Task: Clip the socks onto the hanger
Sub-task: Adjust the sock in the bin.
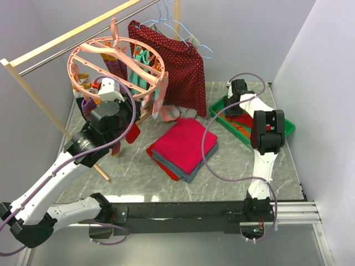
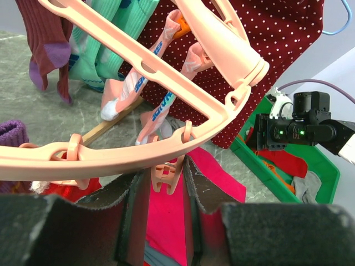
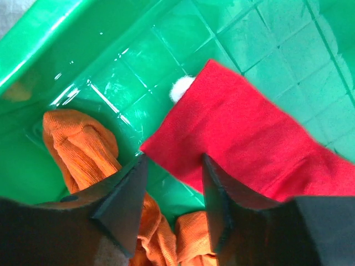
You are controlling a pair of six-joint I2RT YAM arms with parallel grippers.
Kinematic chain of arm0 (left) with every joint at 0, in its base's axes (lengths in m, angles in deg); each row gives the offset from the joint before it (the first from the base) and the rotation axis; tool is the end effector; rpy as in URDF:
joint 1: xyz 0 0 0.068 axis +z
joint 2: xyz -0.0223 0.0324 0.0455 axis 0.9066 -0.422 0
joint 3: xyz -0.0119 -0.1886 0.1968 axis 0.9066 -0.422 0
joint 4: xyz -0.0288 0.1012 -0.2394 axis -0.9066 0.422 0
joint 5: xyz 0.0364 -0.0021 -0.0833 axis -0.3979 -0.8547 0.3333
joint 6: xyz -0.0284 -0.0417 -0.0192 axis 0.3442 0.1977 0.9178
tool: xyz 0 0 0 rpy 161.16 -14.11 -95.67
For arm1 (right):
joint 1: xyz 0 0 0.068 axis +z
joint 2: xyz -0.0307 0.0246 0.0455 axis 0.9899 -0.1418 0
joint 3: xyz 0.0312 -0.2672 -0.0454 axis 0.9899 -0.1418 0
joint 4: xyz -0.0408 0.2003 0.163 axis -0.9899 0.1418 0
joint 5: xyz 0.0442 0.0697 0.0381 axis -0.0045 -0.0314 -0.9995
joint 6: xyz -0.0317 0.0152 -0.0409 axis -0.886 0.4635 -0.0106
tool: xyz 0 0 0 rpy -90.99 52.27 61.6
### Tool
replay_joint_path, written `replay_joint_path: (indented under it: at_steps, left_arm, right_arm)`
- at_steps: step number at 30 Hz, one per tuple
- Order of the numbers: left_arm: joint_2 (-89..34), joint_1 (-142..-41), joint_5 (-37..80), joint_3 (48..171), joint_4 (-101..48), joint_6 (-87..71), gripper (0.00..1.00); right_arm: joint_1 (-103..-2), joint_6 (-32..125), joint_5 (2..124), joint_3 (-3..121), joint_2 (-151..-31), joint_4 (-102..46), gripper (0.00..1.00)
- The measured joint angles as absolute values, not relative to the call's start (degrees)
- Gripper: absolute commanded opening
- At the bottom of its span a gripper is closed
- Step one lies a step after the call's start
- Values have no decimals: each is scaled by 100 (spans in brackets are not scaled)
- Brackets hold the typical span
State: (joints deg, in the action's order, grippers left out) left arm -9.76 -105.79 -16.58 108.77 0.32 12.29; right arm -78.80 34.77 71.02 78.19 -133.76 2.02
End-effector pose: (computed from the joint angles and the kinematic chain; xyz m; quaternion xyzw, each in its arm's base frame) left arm 0.1684 -0.1217 0.4337 -0.1034 0.7553 -0.2033 0.6144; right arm 0.4654 0.0245 0.1718 -0.0638 0.9625 -0.0079 0.2637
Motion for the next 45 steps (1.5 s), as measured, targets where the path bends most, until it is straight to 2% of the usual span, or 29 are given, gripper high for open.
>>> replay_joint_path:
  at_steps: [5, 14, 17, 19, 28, 29, 30, 31, 34, 42, 45]
  left_arm:
    - [-976, -10579, -1658, 10877, 32, 1186, 1]
    - [-976, -10579, -1658, 10877, 34, 1186, 1]
    - [-976, -10579, -1658, 10877, 34, 1186, 1]
    - [-976, -10579, -1658, 10877, 34, 1186, 1]
    - [-976, -10579, -1654, 10877, 34, 1186, 1]
    - [-976, -10579, -1650, 10877, 34, 1186, 1]
    - [-974, -10579, -1645, 10877, 34, 1186, 1]
    - [-974, -10579, -1639, 10877, 34, 1186, 1]
    - [-972, -10579, -1632, 10877, 32, 1186, 1]
    - [-965, -10579, -1615, 10877, 37, 1186, 1]
    - [-965, -10579, -1615, 10877, 37, 1186, 1]
  right_arm:
    - [-7878, 3442, 7141, 7821, -13387, 220, 29]
    - [-7980, 3602, 7128, 7825, -13387, 73, 21]
    - [-8107, 3746, 7078, 7836, -13387, 3, 7]
    - [-8249, 3905, 6992, 7889, -13387, 3, 1]
    - [-8660, 4235, 6741, 7620, -13066, -305, 0]
    - [-8656, 4270, 6691, 7539, -12933, -331, 1]
    - [-8656, 4288, 6652, 7491, -12832, -357, 9]
    - [-8656, 4305, 6619, 7454, -12716, -384, 32]
    - [-8643, 4351, 6518, 7480, -12478, -486, 48]
    - [-8319, 3945, 6780, 8028, -12883, -357, 54]
    - [-8182, 3822, 6874, 8037, -13191, -239, 59]
